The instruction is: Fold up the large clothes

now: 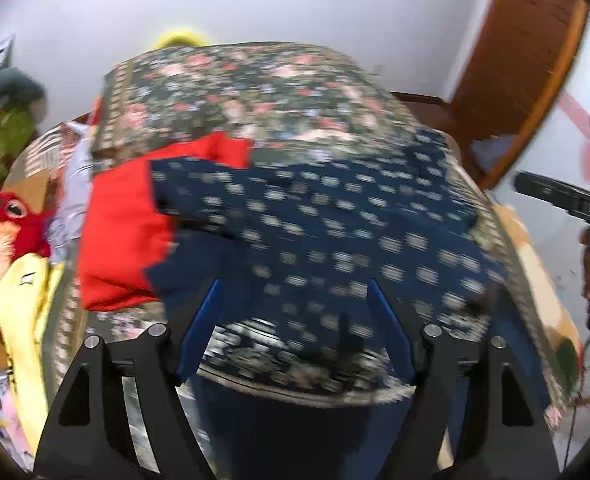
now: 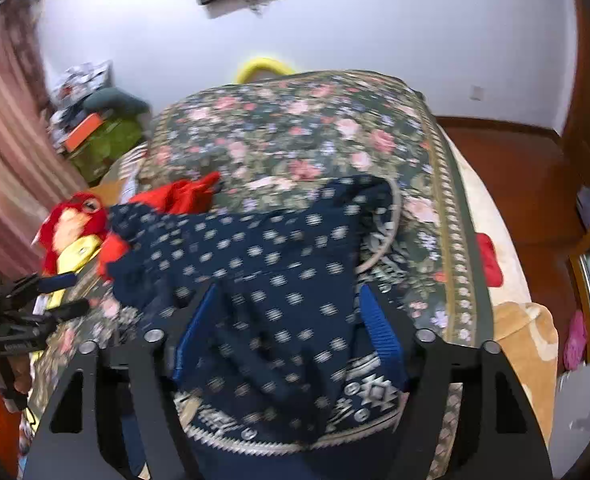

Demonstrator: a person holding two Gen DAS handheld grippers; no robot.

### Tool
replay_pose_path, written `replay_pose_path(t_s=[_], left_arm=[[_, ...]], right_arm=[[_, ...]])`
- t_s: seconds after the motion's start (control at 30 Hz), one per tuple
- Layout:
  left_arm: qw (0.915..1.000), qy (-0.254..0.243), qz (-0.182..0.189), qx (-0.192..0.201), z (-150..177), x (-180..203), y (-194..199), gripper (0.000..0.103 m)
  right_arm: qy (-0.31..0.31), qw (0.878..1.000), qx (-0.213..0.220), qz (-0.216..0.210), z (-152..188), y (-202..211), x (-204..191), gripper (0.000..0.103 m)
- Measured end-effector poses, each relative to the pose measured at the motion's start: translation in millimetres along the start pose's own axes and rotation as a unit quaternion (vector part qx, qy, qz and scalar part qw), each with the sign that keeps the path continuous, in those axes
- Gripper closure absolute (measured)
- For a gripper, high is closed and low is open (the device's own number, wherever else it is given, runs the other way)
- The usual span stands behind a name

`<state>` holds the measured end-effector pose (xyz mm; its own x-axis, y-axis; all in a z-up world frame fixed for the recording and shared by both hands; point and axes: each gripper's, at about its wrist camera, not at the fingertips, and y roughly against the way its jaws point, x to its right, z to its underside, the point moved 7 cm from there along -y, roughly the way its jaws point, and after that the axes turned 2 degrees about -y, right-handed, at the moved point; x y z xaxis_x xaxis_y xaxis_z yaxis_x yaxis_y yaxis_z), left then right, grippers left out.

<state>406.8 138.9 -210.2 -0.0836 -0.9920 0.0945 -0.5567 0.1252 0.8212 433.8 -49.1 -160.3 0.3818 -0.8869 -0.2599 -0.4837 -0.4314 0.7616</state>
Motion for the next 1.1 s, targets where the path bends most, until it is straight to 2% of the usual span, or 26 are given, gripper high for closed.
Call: replay_pose_path(t_s=[0.13, 0.3, 0.4, 0.43, 0.57, 0.67, 0.8, 0.97, 1.1], left_arm=[[0.9988, -0.040, 0.028, 0.001, 11, 48, 5, 0.025], [0.9953, -0.095, 0.017, 0.010, 18, 87, -6, 0.026], [0.9914, -0.129, 0.004, 0.022, 16, 107, -12, 0.054], [0.9906, -0.135, 0.005, 0.021, 15, 112, -14, 0.058], [0.9889, -0.147, 0.009, 0.023, 12, 119, -22, 0.092], [0.9912, -0.127, 0.031, 0.022, 16, 114, -23, 0.098], [0.9928, -0.102, 0.061, 0.014, 31, 105, -17, 0.099], [0.9935, -0.072, 0.088, -0.011, 61, 96, -16, 0.101], [0.9936, -0.048, 0.093, -0.041, 92, 90, -26, 0.101]], right_arm=[[0.020, 1.000, -0.012, -0.014, 16, 1, -20, 0.032], [0.007, 0.999, -0.033, -0.020, 37, -1, -21, 0.032], [0.003, 0.999, -0.039, -0.014, 44, 0, -17, 0.032], [0.003, 0.999, -0.042, -0.011, 45, 0, -15, 0.032], [-0.004, 0.999, -0.043, -0.005, 45, 3, -11, 0.032], [-0.009, 0.999, -0.040, -0.012, 44, 4, -13, 0.032], [-0.005, 0.999, -0.041, -0.020, 44, -3, -23, 0.032], [-0.003, 0.997, -0.069, -0.038, 57, -28, -41, 0.032], [-0.002, 0.993, -0.107, -0.043, 80, -53, -49, 0.032]])
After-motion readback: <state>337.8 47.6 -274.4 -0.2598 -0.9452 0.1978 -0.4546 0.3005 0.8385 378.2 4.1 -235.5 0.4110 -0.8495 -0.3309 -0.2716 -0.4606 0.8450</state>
